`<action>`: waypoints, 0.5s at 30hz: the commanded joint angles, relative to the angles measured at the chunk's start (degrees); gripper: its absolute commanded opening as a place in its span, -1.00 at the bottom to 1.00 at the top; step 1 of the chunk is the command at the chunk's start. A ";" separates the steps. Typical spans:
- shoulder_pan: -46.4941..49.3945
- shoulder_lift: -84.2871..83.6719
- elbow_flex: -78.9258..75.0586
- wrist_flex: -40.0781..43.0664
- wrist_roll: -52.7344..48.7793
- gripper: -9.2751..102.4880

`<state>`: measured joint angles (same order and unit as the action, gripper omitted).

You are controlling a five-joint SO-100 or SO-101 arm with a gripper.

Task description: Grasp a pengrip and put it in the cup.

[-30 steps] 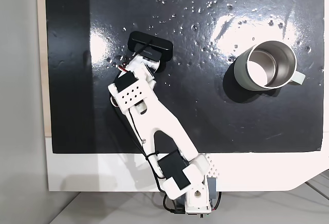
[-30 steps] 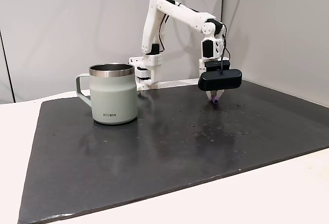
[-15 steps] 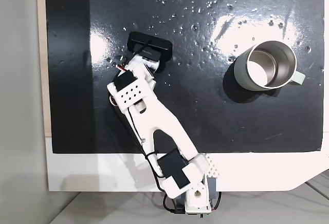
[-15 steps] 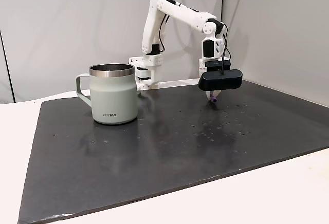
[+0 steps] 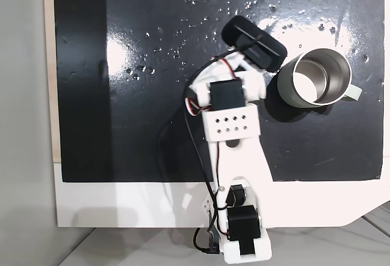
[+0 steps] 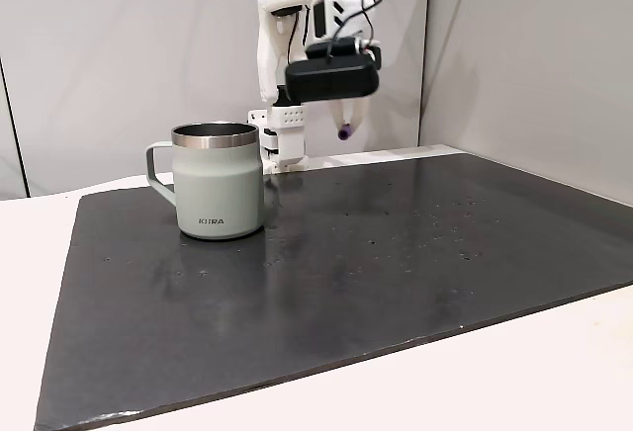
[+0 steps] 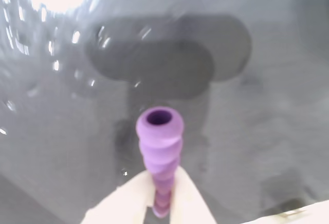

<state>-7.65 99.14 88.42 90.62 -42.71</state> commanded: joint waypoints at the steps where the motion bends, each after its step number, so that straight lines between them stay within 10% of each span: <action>1: 8.61 5.36 -7.29 3.78 -4.39 -0.84; 15: 29.97 -2.81 -29.88 2.81 -15.12 -0.84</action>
<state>19.78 98.00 64.78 96.15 -56.34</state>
